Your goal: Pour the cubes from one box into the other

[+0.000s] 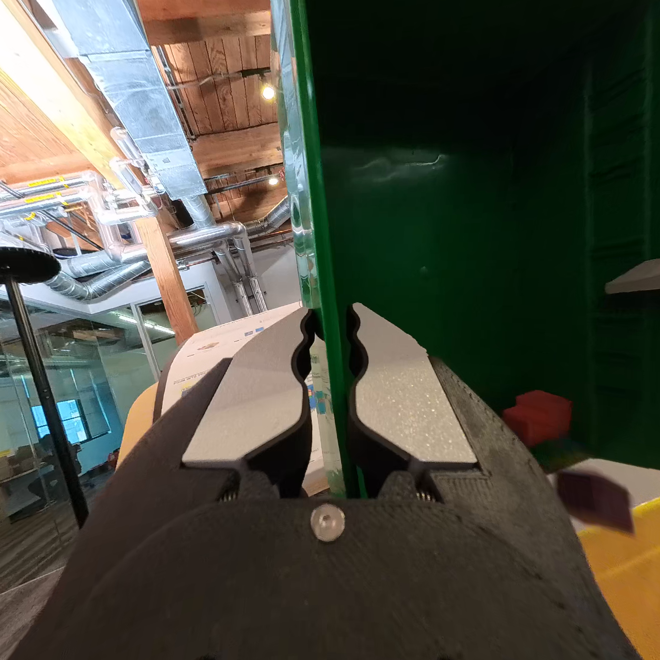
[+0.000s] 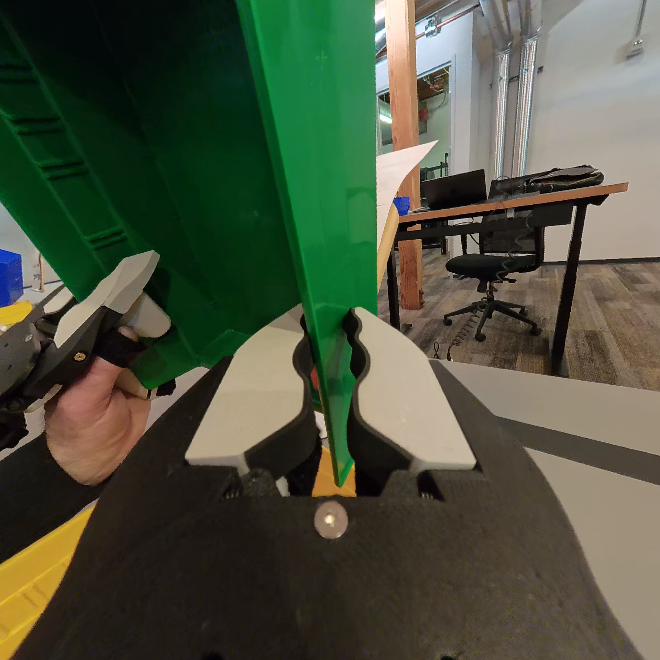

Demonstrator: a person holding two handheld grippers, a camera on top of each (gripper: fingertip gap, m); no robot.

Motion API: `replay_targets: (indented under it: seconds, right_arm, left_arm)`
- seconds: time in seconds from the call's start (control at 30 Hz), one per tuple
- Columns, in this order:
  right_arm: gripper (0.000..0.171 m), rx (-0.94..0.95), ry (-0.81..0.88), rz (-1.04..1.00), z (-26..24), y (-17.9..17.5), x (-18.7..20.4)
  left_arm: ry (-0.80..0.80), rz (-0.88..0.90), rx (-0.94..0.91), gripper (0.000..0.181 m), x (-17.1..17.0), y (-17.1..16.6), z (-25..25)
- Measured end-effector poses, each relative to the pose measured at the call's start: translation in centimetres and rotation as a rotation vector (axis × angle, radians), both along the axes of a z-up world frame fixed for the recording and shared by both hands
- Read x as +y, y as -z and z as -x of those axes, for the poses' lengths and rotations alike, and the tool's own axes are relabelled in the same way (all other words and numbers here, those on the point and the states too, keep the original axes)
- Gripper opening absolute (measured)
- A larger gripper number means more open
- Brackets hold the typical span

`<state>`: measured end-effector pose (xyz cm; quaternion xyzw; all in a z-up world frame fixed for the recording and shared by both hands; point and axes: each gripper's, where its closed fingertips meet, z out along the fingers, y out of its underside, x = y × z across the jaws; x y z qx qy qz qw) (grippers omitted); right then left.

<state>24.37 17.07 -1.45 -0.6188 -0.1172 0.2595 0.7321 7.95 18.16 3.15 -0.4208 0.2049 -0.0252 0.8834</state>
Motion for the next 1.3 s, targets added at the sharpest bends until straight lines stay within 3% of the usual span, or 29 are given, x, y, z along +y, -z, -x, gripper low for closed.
replay_targets:
  seconds: [0.4,0.63,0.87,1.1,1.3]
  right_arm:
    - [0.011,-0.013,-0.029,-0.078,0.5,-2.7,-1.4]
    - [0.011,-0.026,-0.032,-0.055,1.0,-2.5,-0.9]
    - [0.012,-0.122,-0.036,-0.043,2.7,-4.8,-1.7]
    - [0.019,-0.279,-0.154,-0.005,9.0,-6.9,-3.8]
    - [0.025,-0.413,-0.228,0.030,15.2,-7.9,-5.9]
  left_arm:
    - [0.002,-0.095,0.000,0.019,-2.8,-2.6,0.5]
    - [-0.013,-0.071,-0.007,0.019,-2.1,-2.2,1.1]
    - [-0.008,-0.013,-0.034,0.016,-2.1,-4.0,3.0]
    - [-0.154,0.125,-0.038,0.005,-2.0,-5.9,9.7]
    - [-0.227,0.387,-0.090,0.005,-3.0,-3.5,18.4]
